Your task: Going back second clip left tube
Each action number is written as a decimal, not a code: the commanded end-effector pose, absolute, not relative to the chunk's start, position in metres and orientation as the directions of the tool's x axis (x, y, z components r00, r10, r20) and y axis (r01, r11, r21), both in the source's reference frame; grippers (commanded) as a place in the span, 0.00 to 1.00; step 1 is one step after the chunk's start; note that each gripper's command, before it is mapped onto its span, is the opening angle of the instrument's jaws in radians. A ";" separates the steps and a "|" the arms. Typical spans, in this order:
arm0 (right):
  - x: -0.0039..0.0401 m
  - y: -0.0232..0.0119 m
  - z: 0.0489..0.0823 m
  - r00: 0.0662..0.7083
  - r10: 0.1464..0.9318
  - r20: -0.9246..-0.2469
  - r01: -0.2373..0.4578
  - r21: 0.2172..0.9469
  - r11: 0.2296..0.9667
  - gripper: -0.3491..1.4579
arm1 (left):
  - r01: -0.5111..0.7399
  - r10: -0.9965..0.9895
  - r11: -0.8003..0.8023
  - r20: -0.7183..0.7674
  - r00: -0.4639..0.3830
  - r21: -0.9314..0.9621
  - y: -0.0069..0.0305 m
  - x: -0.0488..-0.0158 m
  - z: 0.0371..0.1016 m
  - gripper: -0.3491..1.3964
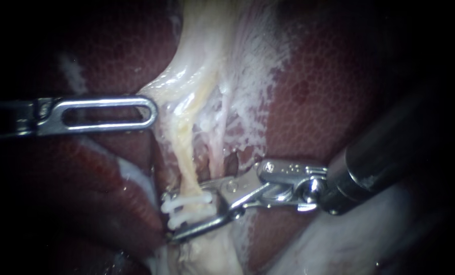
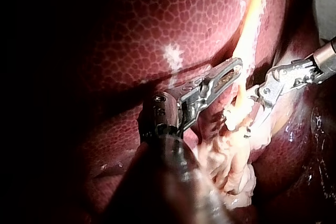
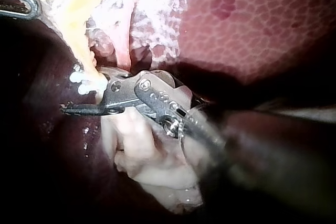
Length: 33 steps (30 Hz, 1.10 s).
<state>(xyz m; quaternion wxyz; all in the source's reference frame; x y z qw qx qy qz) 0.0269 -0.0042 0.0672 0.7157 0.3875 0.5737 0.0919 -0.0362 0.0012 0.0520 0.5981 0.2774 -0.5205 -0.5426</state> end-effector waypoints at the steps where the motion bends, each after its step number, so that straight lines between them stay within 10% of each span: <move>1: 0.0270 -0.0042 0.0672 0.322 0.570 -0.756 0.315 0.653 0.688 0.48 | 0.360 -0.938 0.258 0.322 -0.130 0.897 0.0012 -0.0362 0.0520 0.00; 33: 0.0264 -0.0034 0.0674 0.282 0.483 -0.829 0.328 0.556 0.764 0.52 | 0.361 -0.937 0.258 0.323 -0.131 0.896 0.0011 -0.0363 0.0520 0.00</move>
